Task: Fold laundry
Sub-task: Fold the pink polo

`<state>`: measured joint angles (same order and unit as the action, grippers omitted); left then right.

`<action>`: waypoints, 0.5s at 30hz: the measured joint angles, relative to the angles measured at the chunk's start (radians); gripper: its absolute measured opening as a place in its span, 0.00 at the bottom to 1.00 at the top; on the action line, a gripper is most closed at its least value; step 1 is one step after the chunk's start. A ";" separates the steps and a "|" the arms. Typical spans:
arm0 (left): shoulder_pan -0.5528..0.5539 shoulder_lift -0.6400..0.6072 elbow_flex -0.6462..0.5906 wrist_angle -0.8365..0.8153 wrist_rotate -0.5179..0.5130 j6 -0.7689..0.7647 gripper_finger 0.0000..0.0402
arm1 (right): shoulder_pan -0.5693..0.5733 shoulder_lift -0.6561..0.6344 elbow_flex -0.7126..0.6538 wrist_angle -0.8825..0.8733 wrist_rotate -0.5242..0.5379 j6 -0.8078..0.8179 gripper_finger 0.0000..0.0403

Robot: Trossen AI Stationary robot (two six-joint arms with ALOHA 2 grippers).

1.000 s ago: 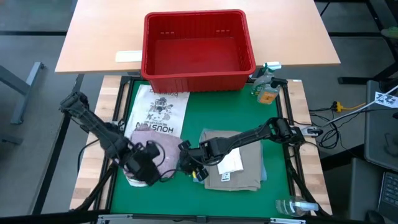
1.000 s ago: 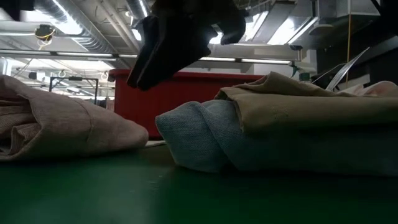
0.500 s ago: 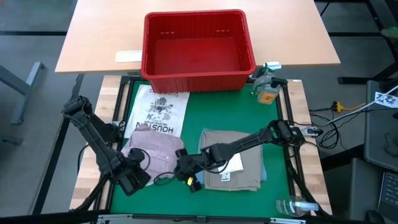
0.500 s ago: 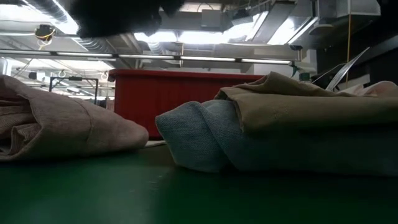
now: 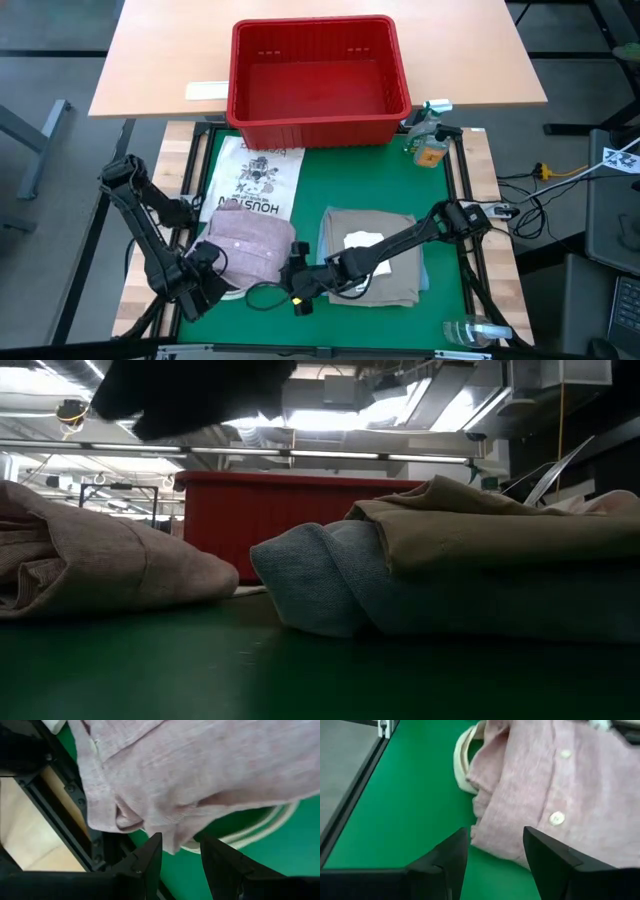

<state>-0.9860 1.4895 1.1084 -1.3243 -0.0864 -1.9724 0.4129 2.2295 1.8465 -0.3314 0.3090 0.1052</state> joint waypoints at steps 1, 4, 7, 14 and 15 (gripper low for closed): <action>-0.001 0.000 -0.009 0.000 0.000 0.000 0.32 | 0.000 0.008 0.000 0.000 -0.004 0.017 0.48; -0.005 0.000 -0.031 -0.001 0.000 0.012 0.32 | 0.000 0.033 0.000 0.003 -0.006 0.059 0.48; -0.006 0.000 -0.059 0.014 0.000 0.016 0.32 | 0.000 0.064 0.000 0.034 -0.008 0.087 0.48; -0.005 0.000 -0.104 0.089 0.014 0.071 0.32 | 0.000 0.125 0.000 0.139 -0.012 0.107 0.48; -0.006 0.000 -0.110 0.089 0.023 0.070 0.32 | 0.000 0.128 0.000 0.146 -0.008 0.107 0.48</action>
<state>-0.9916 1.4891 0.9979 -1.2357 -0.0638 -1.9026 0.4129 2.3576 1.8465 -0.1854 0.3011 0.2123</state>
